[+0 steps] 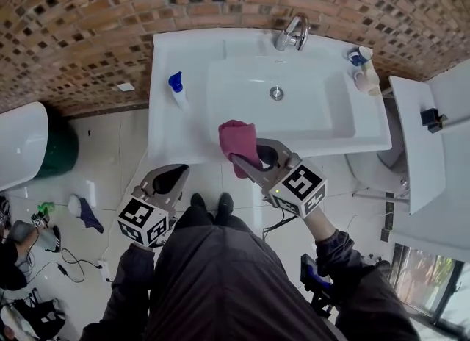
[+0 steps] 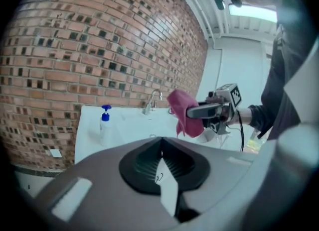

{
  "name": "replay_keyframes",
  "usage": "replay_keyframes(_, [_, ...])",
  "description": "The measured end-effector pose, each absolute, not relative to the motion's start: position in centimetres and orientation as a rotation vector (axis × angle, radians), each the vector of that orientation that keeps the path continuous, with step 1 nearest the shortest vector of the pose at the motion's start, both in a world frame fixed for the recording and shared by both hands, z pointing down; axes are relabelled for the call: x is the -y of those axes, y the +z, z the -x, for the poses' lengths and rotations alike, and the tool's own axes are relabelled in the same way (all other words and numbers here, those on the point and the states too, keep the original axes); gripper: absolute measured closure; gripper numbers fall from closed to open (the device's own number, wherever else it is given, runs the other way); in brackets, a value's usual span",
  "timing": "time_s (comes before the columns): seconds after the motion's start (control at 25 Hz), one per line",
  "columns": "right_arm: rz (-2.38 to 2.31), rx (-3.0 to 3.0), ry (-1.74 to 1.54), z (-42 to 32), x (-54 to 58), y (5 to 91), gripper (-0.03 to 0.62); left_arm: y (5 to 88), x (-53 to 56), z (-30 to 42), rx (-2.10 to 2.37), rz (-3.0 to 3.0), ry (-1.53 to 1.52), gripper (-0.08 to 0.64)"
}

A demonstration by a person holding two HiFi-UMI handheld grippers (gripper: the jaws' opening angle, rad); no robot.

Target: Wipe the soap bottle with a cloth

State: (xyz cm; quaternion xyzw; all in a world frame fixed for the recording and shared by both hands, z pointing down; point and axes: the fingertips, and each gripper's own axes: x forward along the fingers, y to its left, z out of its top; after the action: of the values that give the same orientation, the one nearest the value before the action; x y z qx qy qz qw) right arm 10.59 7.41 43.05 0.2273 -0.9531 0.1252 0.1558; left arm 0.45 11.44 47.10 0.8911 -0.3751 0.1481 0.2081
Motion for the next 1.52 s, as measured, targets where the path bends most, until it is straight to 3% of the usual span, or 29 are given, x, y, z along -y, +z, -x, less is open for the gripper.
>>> replay_keyframes(1.52, [-0.609,2.666,0.150,-6.5,-9.9,40.0,0.503,44.8,-13.4,1.3,0.931,-2.620,0.396,0.560])
